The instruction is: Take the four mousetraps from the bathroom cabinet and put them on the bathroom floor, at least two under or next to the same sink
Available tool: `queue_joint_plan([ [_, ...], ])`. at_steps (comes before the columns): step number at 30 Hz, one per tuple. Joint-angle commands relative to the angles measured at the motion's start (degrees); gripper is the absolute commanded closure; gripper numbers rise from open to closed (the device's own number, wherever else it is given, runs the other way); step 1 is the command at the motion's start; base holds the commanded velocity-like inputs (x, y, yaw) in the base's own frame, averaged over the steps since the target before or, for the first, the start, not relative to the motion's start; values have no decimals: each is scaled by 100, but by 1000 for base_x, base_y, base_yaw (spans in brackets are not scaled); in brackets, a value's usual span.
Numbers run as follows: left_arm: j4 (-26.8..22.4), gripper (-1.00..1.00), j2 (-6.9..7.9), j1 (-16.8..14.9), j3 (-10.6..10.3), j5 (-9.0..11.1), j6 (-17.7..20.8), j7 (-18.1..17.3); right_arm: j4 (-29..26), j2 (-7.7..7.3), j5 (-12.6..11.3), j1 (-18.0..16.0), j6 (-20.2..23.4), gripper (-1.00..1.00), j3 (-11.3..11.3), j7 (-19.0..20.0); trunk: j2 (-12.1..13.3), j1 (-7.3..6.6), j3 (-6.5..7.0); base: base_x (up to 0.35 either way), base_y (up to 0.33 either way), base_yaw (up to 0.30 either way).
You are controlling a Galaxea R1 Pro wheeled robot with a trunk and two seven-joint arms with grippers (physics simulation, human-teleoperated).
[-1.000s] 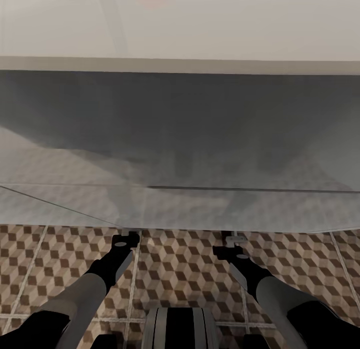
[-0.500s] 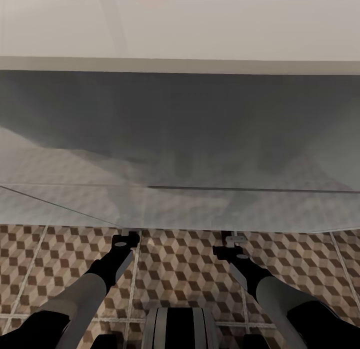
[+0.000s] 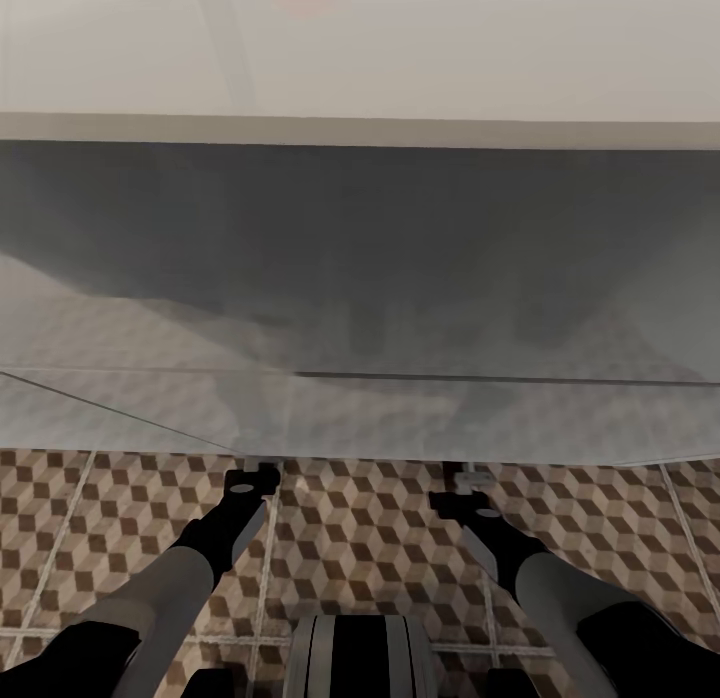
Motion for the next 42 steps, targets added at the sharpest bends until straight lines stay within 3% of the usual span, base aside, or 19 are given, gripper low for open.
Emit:
queue_joint_plan([
  [1,114,100,-5,2,-72,154,27,44,4,-19,-59,-3,-14,-100,48,-27,-1,0,-3,0,0,0],
  [16,259,100,-89,2,-80,137,100,45,19,-62,-64,-3,-13,-100,45,-27,-1,0,-3,0,0,0],
  [42,533,100,-107,-104,-80,122,209,44,20,-63,-58,-3,-27,-100,49,-27,-1,0,-3,0,0,0],
])
